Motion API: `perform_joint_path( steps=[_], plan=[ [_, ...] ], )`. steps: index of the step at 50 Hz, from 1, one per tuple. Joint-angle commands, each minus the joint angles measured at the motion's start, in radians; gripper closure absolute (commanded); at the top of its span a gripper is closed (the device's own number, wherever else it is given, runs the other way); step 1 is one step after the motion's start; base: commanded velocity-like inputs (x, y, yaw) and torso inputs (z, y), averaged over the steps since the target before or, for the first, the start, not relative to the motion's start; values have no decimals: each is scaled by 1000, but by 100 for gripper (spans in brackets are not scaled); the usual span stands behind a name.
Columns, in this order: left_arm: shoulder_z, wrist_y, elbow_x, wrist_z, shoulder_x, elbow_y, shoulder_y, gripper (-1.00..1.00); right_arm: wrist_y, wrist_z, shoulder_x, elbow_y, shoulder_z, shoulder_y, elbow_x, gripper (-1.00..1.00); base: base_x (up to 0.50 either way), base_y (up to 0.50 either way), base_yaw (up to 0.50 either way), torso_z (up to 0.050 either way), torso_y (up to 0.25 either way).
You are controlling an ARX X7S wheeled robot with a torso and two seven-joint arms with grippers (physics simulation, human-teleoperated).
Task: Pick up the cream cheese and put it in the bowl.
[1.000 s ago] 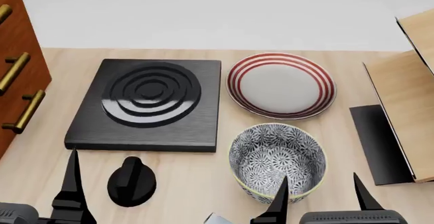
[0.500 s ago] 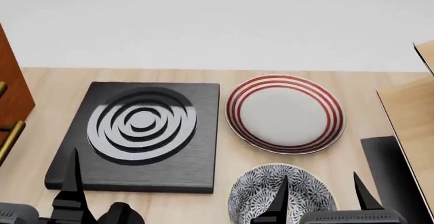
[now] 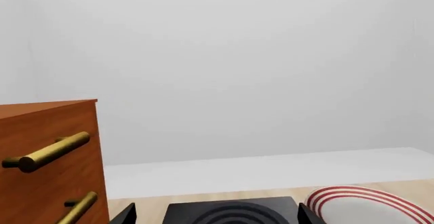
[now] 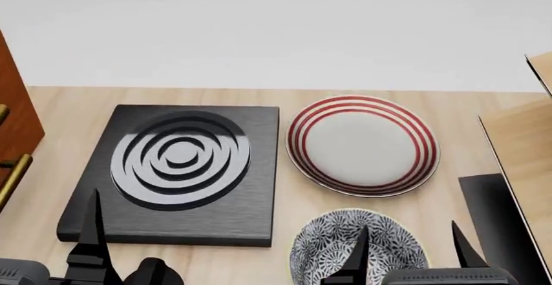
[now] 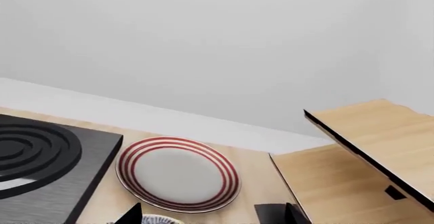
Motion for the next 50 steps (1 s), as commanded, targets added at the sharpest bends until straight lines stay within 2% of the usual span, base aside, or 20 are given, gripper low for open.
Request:
perform_joint_path(
  steps=[1,24,32,34,39,41,47,50],
  plan=[
    [16,37,8,6,-2,-35,19,-100,16,11,-7,-3,9,0,5,-100,0,0,0,0,0],
    [22,47,-5,-10,-13,-40,19,-100,63,19,7,-68,7,1,24,-100,0,0,0,0,0],
    [26,48,-9,-14,-17,-36,21,-100,223,-30,51,-206,10,26,43,-100,0,0,0,0,0],
    [28,53,-9,-15,-18,-37,24,-100,326,-49,64,-288,21,52,54,-100,0,0,0,0,0],
    [31,48,-13,-18,-20,-36,20,-100,491,-65,118,-414,-12,83,38,-100,0,0,0,0,0],
    [31,45,-13,-20,-21,-35,20,-100,528,-84,111,-448,16,77,57,-100,0,0,0,0,0],
    [35,44,-17,-21,-25,-37,18,-100,505,-114,148,-453,26,29,47,-100,0,0,0,0,0],
    [35,41,-20,-24,-26,-36,17,-100,481,-189,140,-453,39,-5,-13,-100,0,0,0,0,0]
  ],
)
